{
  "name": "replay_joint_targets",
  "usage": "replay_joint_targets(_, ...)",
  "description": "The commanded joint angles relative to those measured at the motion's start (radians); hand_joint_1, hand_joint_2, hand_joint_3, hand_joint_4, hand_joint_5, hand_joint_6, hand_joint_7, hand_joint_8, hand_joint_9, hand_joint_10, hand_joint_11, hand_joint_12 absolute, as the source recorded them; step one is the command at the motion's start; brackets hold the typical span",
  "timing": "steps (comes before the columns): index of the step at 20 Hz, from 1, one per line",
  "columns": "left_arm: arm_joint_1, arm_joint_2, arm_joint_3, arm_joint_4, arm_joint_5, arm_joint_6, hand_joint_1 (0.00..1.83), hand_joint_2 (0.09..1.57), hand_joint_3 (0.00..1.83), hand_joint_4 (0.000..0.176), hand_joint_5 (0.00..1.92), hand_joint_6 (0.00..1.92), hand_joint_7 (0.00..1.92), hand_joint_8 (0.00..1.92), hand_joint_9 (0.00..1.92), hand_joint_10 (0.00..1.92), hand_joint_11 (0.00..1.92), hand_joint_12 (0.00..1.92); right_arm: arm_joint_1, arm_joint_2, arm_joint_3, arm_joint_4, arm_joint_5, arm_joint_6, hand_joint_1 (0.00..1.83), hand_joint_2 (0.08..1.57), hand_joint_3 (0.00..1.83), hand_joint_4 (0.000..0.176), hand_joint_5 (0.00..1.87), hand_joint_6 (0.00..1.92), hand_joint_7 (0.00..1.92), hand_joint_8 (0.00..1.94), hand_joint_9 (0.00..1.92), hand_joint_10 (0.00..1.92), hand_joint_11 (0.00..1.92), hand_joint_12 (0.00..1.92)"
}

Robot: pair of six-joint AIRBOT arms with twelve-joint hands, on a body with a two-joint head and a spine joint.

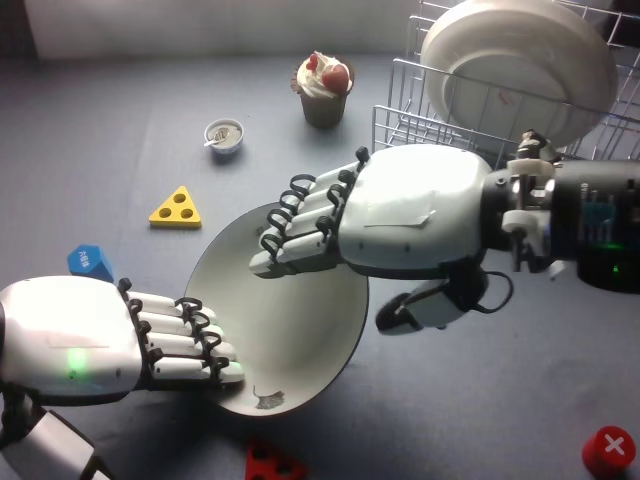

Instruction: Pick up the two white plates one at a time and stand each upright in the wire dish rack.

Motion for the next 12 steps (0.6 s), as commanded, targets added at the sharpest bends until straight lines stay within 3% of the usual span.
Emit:
replay_joint_targets(1,0.009,-0.015,0.004,0.032,0.024,-0.006,0.01,0.96,0.0,0.0,0.13,0.0,0.15,0.0,0.16,0.01,0.18,0.01,-0.003,-0.005,-0.008,0.026,0.062,-0.011,1.26,1.0,0.01,0.0,0.37,0.01,0.33,0.0,0.34,0.01,0.35,0.12)
replay_joint_targets(5,0.009,-0.015,0.003,0.031,0.024,-0.006,0.03,0.96,0.0,0.0,0.15,0.0,0.18,0.01,0.18,0.01,0.2,0.02,-0.023,-0.031,-0.016,0.049,0.05,-0.066,1.27,1.01,0.0,0.0,0.46,0.01,0.37,0.01,0.37,0.01,0.37,0.14)
replay_joint_targets(9,0.008,-0.016,0.003,0.031,0.023,-0.006,0.03,0.96,0.0,0.0,0.15,0.01,0.19,0.01,0.19,0.01,0.2,0.01,-0.037,-0.039,-0.046,0.061,0.05,-0.132,1.37,1.0,0.0,0.0,0.64,0.01,0.58,0.01,0.61,0.01,0.54,0.21)
replay_joint_targets(12,0.009,-0.017,0.003,0.031,0.023,-0.006,0.07,0.96,0.0,0.0,0.12,0.0,0.14,0.0,0.15,0.0,0.16,0.0,-0.044,-0.059,-0.044,0.099,0.05,-0.172,1.4,1.07,0.0,0.0,0.85,0.0,0.83,0.0,0.86,0.01,0.83,0.26)
